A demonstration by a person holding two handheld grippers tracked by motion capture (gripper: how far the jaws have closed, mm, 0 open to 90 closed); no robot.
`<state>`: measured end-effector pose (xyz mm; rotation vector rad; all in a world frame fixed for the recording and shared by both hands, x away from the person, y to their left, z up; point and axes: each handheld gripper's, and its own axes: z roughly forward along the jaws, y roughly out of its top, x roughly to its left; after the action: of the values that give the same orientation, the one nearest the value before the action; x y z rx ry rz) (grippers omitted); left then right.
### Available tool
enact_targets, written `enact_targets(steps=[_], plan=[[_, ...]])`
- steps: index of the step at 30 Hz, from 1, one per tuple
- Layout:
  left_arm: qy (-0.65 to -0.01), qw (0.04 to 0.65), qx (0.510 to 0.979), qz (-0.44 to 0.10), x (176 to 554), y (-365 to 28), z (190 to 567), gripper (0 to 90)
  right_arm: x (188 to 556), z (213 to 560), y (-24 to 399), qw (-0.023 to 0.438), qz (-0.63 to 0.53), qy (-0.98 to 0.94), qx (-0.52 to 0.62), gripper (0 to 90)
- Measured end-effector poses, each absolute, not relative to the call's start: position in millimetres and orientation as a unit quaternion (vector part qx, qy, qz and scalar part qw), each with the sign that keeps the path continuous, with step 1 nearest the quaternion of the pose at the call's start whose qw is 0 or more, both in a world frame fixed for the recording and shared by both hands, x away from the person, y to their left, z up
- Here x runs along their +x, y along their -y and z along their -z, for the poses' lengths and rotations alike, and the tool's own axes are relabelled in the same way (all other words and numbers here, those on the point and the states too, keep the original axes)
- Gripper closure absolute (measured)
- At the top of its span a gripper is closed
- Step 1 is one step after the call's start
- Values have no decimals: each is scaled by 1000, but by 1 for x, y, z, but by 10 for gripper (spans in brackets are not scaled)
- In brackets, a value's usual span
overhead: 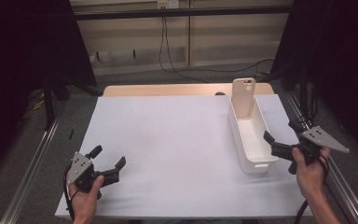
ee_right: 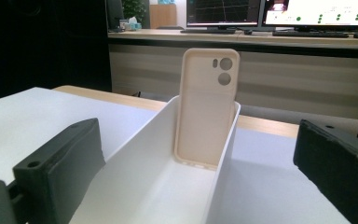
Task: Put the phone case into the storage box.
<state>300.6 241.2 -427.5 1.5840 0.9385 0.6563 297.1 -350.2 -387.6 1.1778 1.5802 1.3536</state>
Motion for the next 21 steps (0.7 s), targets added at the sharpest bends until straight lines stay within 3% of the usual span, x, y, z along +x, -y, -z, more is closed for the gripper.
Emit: enact_targets(steps=[21], plan=[[-414,553,668,-277,291,-244,427,30,238,408,349,354,-519,-616,476,9]])
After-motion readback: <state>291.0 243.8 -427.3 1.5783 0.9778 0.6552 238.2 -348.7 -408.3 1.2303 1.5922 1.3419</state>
